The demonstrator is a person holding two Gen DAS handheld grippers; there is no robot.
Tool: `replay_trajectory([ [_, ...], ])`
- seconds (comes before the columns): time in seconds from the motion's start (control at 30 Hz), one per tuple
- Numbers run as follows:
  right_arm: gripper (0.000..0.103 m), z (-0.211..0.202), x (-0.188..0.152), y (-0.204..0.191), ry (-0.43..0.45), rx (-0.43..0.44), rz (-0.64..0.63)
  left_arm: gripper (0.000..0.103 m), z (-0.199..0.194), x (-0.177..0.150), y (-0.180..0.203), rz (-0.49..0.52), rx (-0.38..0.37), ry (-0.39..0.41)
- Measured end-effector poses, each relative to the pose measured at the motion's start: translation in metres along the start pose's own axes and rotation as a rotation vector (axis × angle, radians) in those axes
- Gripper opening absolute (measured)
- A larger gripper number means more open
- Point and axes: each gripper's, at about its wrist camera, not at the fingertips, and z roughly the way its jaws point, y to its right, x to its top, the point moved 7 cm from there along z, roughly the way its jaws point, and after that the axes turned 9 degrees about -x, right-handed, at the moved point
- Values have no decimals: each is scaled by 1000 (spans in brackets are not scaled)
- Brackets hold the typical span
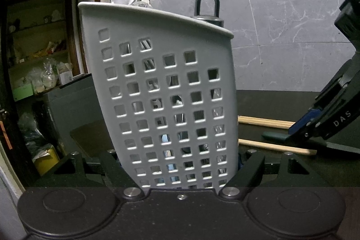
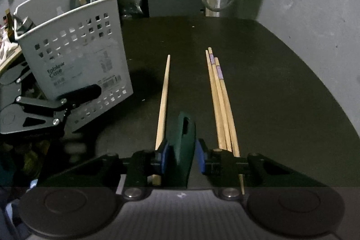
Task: Organize utensils
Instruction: 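Lift the green-handled knife off the table with the right tool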
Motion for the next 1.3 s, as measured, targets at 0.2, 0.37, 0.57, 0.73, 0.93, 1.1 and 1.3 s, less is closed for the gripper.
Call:
replay_trajectory([
  [0.2, 27, 0, 5, -1, -30, -1, 15, 79, 2, 0, -1, -4, -2, -1],
  [0.37, 20, 2, 11, 7, -50, 41, 85, 79, 2, 1, -2, -7, -4, -1],
  [0.57, 21, 0, 7, 40, 3, 303, 399, 79, 3, 1, -2, -6, -4, -1],
  [0.73, 21, -3, -2, 57, 92, 445, 562, 79, 3, 0, -2, -1, 1, -5],
  [0.93, 21, -2, -4, 65, 192, 540, 605, 79, 4, 1, 0, 2, 6, -8],
  [1.1, 21, -14, 4, 62, 260, 581, 599, 79, 5, 1, 1, 2, 7, -8],
  [1.3, 21, -28, 18, 57, 355, 596, 580, 79, 5, 1, 1, 2, 7, -8],
])
